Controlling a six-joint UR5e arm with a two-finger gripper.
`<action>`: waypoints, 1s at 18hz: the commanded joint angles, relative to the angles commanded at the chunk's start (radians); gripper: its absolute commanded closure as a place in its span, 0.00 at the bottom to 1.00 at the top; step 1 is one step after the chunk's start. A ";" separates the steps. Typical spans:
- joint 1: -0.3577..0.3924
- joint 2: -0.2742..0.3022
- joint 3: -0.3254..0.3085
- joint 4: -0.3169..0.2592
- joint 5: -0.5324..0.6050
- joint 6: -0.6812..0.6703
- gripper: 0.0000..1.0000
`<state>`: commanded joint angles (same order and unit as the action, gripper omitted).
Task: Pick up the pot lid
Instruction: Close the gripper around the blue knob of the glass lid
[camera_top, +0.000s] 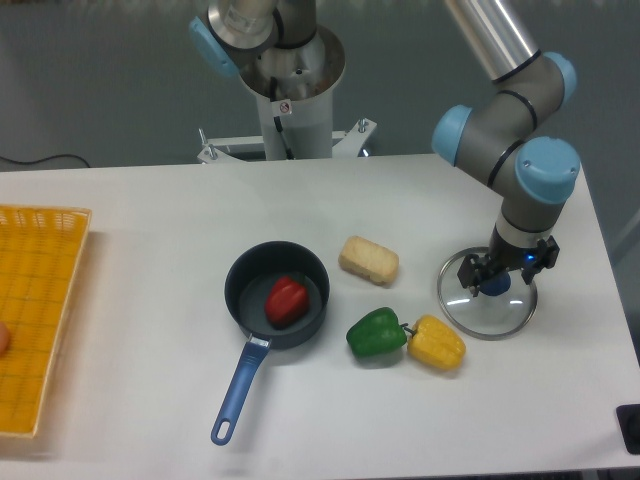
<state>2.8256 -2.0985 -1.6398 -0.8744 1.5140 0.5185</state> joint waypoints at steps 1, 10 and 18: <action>0.000 -0.002 0.000 0.000 0.000 0.000 0.00; -0.006 0.000 -0.014 0.003 0.049 0.000 0.00; -0.011 -0.005 -0.018 0.006 0.049 -0.015 0.00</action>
<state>2.8149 -2.1031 -1.6582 -0.8682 1.5631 0.5031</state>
